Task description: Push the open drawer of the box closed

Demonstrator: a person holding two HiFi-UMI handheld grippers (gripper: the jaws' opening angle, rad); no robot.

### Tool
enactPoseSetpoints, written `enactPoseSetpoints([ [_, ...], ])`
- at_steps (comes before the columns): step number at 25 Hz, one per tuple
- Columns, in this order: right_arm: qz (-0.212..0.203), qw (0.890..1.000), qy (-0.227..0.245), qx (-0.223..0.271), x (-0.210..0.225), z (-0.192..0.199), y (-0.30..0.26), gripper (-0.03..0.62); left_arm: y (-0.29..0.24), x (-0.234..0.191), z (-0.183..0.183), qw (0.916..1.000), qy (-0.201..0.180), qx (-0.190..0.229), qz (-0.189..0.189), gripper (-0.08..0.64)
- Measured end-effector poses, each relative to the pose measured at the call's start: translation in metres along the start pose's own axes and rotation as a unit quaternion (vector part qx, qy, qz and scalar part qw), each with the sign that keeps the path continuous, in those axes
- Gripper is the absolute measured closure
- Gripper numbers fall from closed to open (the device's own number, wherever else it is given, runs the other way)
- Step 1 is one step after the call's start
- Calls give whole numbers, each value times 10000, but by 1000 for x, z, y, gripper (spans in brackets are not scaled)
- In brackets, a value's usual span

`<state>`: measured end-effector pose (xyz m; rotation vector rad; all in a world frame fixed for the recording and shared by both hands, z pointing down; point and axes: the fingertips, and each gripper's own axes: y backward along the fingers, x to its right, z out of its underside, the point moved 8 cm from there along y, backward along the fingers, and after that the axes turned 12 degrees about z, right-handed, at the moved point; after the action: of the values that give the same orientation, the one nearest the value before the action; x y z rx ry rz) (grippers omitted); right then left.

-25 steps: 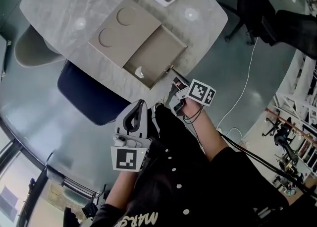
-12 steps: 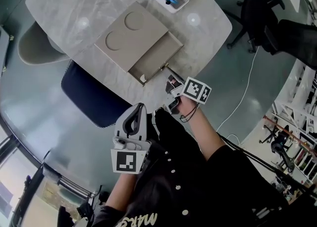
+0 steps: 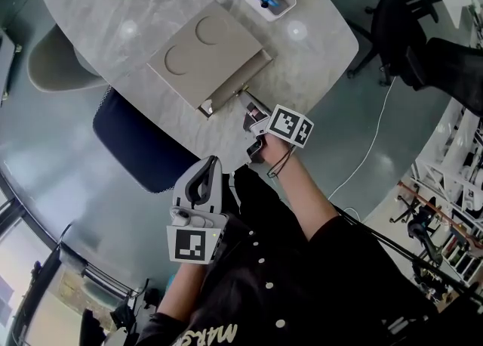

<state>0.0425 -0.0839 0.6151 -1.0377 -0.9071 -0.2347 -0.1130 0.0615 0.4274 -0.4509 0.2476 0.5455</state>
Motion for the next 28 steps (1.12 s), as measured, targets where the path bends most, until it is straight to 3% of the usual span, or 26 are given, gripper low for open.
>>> enactPoseSetpoints([
  [21, -86, 10000, 35, -36, -26, -7, -33, 557, 2, -6, 2, 9998, 123, -106, -75, 541],
  [28, -21, 9999, 148, -22, -27, -8, -33, 549, 1, -8, -3, 9999, -66, 8, -153, 541],
])
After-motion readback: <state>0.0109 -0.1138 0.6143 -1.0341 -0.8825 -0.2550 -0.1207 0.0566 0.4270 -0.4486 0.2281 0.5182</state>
